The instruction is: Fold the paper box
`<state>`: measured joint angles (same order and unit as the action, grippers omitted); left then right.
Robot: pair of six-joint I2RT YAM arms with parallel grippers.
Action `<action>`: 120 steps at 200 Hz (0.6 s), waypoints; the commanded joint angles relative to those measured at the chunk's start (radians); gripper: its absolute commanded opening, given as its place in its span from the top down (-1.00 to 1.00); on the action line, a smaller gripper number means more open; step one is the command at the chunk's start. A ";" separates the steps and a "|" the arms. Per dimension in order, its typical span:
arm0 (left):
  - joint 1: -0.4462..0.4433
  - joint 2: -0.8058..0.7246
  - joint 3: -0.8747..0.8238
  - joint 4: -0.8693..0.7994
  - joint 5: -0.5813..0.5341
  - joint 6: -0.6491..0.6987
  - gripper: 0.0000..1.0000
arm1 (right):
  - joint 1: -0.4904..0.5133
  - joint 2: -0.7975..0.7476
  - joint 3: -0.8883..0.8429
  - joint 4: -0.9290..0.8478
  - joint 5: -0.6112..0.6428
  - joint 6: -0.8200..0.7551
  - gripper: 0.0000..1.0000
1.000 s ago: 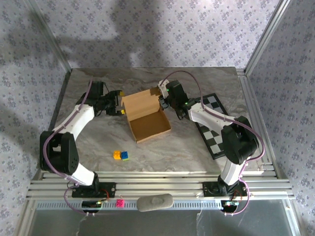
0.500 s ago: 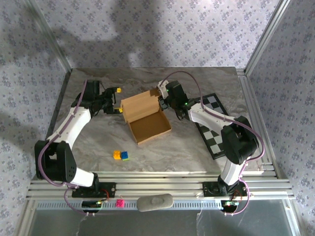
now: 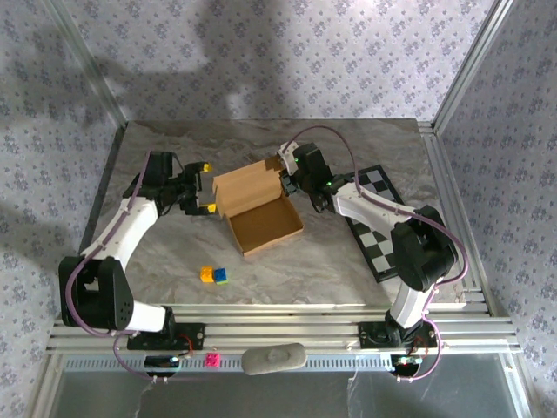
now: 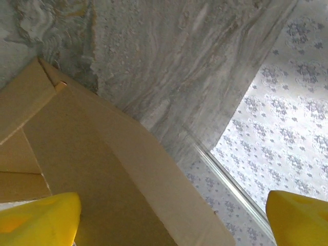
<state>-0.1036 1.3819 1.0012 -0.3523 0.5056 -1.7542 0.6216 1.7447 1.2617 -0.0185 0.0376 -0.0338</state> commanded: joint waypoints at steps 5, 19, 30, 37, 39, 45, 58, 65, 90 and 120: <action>0.005 -0.012 0.002 -0.119 0.044 -0.091 -0.86 | 0.000 -0.002 0.011 -0.013 -0.013 0.015 1.00; 0.000 -0.001 0.008 -0.103 0.045 -0.100 -0.84 | 0.001 -0.001 0.012 -0.015 -0.014 0.018 1.00; -0.006 0.008 0.011 -0.090 0.045 -0.105 -0.84 | 0.001 -0.002 0.011 -0.014 -0.014 0.020 1.00; -0.011 0.013 0.011 -0.082 0.045 -0.111 -0.83 | 0.001 -0.002 0.012 -0.014 -0.014 0.021 1.00; -0.013 0.016 0.010 -0.078 0.046 -0.112 -0.83 | 0.002 -0.002 0.012 -0.014 -0.014 0.021 1.00; -0.019 0.020 0.011 -0.067 0.047 -0.119 -0.83 | 0.002 -0.002 0.011 -0.016 -0.013 0.021 1.00; -0.038 0.029 0.015 -0.052 0.049 -0.135 -0.82 | 0.005 -0.003 0.011 -0.018 -0.010 0.023 1.00; -0.048 0.032 0.018 -0.047 0.047 -0.143 -0.83 | 0.006 -0.003 0.011 -0.018 -0.007 0.025 1.00; -0.073 0.025 0.009 -0.024 0.038 -0.181 -0.83 | 0.008 -0.005 0.010 -0.019 -0.004 0.031 1.00; -0.082 0.016 -0.022 0.042 0.015 -0.244 -0.78 | 0.013 -0.009 0.008 -0.017 -0.006 0.041 1.00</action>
<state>-0.1818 1.4117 0.9970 -0.3271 0.5072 -1.7931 0.6231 1.7447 1.2617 -0.0193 0.0376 -0.0151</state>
